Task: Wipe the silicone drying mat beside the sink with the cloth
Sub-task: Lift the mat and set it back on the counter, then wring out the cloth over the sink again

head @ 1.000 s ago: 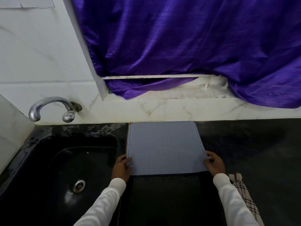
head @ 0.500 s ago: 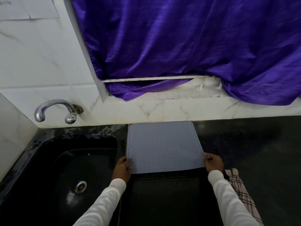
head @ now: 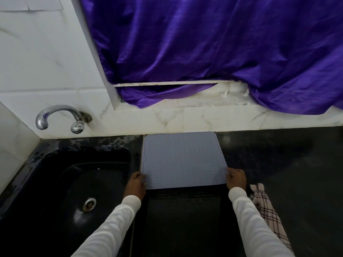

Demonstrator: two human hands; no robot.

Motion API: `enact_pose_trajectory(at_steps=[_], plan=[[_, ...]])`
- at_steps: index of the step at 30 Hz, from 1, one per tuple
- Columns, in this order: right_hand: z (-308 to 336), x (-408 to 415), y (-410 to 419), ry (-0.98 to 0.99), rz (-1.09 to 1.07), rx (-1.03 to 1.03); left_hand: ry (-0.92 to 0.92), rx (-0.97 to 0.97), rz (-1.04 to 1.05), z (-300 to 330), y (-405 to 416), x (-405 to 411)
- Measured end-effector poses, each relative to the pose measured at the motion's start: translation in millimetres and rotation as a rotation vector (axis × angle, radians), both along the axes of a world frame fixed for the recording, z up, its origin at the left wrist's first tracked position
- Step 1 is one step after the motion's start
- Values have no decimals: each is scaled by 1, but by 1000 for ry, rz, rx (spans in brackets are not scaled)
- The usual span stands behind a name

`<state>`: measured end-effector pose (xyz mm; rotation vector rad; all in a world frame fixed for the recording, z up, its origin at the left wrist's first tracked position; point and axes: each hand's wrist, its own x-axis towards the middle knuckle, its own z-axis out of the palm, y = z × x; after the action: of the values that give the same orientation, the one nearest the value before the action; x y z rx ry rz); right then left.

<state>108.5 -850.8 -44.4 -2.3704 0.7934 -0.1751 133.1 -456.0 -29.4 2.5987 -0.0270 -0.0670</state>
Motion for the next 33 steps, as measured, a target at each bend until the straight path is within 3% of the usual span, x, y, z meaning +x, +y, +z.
enact_pose_trajectory(at_steps=[4, 7, 14, 19, 24, 33], plan=[[5, -8, -3, 39, 99, -79, -3, -98, 72, -9, 1, -8], [14, -20, 7, 38, 196, -104, -137, -86, 29, -5, -12, -16], [44, -71, 13, -89, 152, -142, -299, -110, -468, 30, -121, -11], [44, -112, -10, -127, -15, -242, -169, -4, -893, 44, -226, -13], [35, -163, -32, -100, -239, -375, -76, 115, -1077, 47, -307, -29], [16, -203, -35, 174, -319, -242, -25, 202, -1291, 22, -377, -55]])
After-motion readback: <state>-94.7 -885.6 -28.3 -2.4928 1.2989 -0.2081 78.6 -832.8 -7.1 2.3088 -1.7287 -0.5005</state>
